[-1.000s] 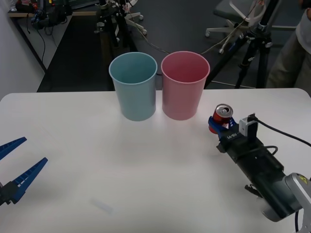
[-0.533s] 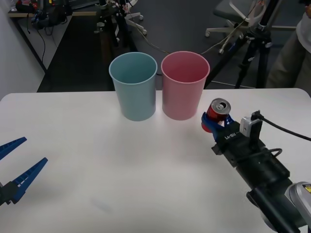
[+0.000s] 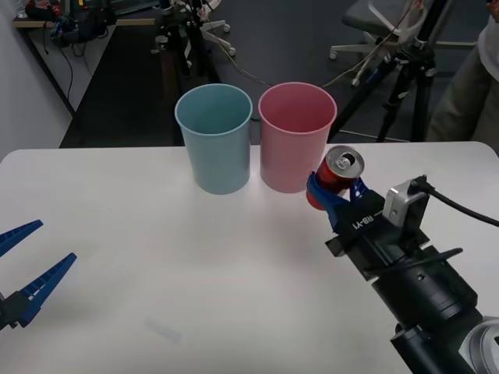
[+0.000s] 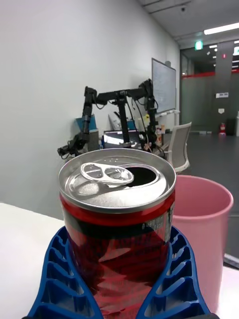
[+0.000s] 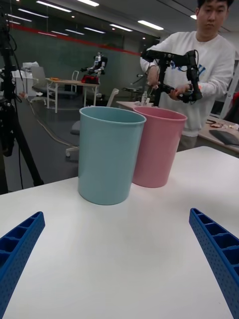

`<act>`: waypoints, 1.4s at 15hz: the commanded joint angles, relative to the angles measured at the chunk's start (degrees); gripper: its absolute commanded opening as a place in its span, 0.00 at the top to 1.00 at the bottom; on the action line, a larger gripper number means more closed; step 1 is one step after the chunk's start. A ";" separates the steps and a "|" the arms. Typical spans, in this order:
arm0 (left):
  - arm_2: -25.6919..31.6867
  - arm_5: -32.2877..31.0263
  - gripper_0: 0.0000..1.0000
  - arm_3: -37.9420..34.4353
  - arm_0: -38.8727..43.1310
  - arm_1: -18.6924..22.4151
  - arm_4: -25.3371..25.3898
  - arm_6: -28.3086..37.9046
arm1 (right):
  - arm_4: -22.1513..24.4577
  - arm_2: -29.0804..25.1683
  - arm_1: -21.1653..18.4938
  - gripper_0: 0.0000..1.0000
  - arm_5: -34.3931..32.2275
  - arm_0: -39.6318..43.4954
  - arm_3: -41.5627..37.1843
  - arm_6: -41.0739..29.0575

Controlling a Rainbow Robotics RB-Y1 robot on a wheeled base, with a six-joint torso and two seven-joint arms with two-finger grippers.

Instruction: Grasp the object on the table and drop it into the matching bin: aluminum can to the light blue bin, PET bottle to the pink bin.

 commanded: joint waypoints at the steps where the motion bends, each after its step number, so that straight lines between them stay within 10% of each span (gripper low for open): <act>1: 0.00 0.00 0.00 0.00 0.00 0.00 0.00 0.00 | 5.73 0.80 0.20 1.00 0.78 -4.89 0.59 -6.88; 10: 0.00 0.00 0.00 0.00 0.00 0.00 0.00 0.00 | 24.62 1.06 6.18 1.00 0.69 -26.78 16.94 -24.81; 21: 0.00 0.00 0.00 0.00 0.00 0.00 0.00 0.00 | 26.73 0.97 15.40 1.00 3.24 -50.07 45.15 -24.72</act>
